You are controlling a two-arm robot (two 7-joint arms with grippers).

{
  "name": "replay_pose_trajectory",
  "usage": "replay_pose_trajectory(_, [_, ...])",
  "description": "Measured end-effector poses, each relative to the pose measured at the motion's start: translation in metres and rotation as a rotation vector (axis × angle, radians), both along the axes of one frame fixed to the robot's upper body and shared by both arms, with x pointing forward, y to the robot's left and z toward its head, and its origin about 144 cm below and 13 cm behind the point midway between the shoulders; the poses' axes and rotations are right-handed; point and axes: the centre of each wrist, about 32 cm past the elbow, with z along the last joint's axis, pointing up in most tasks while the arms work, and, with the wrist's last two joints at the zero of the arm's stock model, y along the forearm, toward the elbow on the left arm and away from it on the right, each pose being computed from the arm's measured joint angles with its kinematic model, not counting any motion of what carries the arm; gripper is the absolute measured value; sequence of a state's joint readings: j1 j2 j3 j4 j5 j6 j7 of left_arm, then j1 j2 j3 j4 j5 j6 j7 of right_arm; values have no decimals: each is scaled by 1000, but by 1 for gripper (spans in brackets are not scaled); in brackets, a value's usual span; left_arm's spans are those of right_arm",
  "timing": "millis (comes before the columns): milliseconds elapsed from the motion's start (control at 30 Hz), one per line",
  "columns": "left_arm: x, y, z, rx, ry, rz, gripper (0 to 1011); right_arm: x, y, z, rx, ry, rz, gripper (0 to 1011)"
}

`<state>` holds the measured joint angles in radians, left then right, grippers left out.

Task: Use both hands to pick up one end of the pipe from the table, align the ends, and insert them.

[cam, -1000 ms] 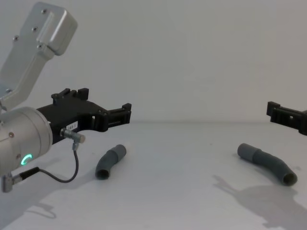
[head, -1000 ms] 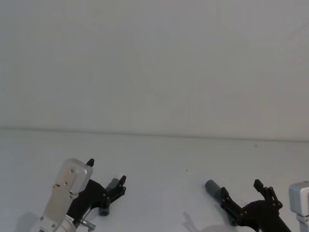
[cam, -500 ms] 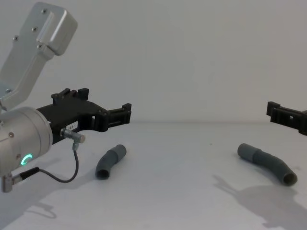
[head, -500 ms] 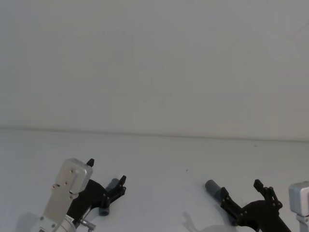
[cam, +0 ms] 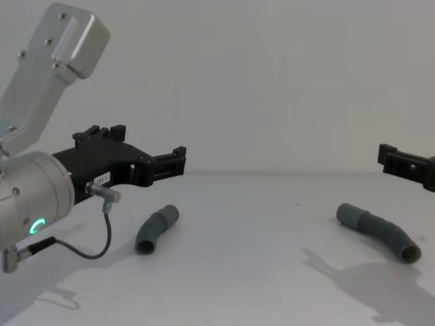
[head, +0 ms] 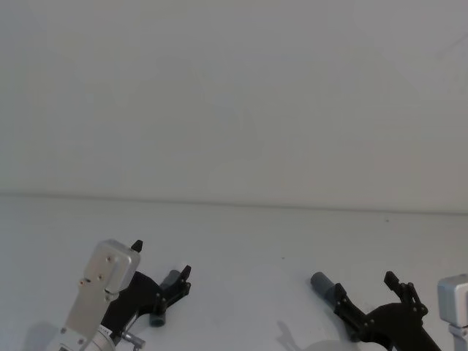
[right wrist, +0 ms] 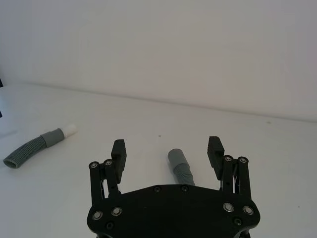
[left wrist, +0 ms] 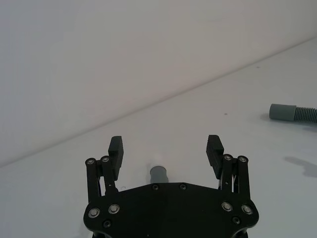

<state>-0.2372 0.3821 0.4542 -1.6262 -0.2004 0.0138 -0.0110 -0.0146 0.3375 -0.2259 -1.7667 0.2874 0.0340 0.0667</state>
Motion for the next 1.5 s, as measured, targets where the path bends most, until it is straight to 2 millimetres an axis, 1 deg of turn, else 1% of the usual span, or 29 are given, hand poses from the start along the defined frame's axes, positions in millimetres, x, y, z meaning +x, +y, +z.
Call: replay_pose_trajectory(1500, [0, 0, 0, 0, 0, 0, 1002, 0, 0, 0, 0, 0, 0, 1000])
